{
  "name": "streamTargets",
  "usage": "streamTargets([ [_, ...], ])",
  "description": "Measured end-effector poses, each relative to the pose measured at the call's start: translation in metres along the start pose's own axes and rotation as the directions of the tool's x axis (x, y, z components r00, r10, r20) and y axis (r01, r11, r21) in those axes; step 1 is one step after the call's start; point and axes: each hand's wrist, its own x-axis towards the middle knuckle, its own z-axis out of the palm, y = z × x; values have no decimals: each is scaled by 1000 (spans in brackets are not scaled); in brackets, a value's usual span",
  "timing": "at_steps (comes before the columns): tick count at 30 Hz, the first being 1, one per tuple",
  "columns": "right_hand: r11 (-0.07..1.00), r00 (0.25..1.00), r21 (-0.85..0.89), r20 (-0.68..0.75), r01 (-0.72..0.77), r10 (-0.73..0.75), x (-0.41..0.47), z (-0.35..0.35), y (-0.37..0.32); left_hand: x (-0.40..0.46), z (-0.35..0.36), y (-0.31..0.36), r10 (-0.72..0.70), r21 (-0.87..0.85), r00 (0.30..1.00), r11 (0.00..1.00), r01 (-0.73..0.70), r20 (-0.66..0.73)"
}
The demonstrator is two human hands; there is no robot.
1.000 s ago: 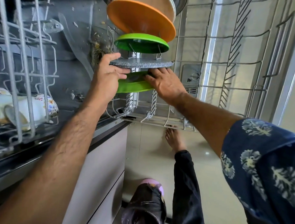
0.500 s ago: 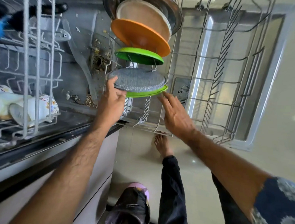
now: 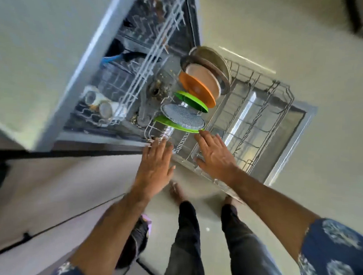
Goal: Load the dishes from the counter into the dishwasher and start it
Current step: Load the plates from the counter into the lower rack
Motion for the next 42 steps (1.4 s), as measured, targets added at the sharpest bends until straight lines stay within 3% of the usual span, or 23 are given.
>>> streamTargets([
  [6,960,975,-169,26,221,-220,-55,-85,-84,-125,-62,23,-170,-125,970,981,149,-173],
  [13,799,848,-287,123,528,-516,-109,-122,-213,-287,-80,3,-449,-228,865,887,402,-222],
  [21,515,617,-394,197,761,-762,-146,-97,-400,-495,-25,-38,-774,-394,599,625,674,-204],
  [25,376,485,-396,225,838,-845,-172,-76,-498,-593,9,-55,-898,-421,421,433,797,-127],
  [30,279,392,-394,242,876,-887,-187,-57,-586,-667,34,-70,-969,-514,234,238,824,-73],
  [34,197,320,-391,279,899,-905,-179,-39,-644,-693,51,-92,-988,-545,150,144,826,-34],
  [42,168,277,-321,333,932,-901,-96,-3,-752,-693,83,-178,-994,-559,111,85,825,13],
])
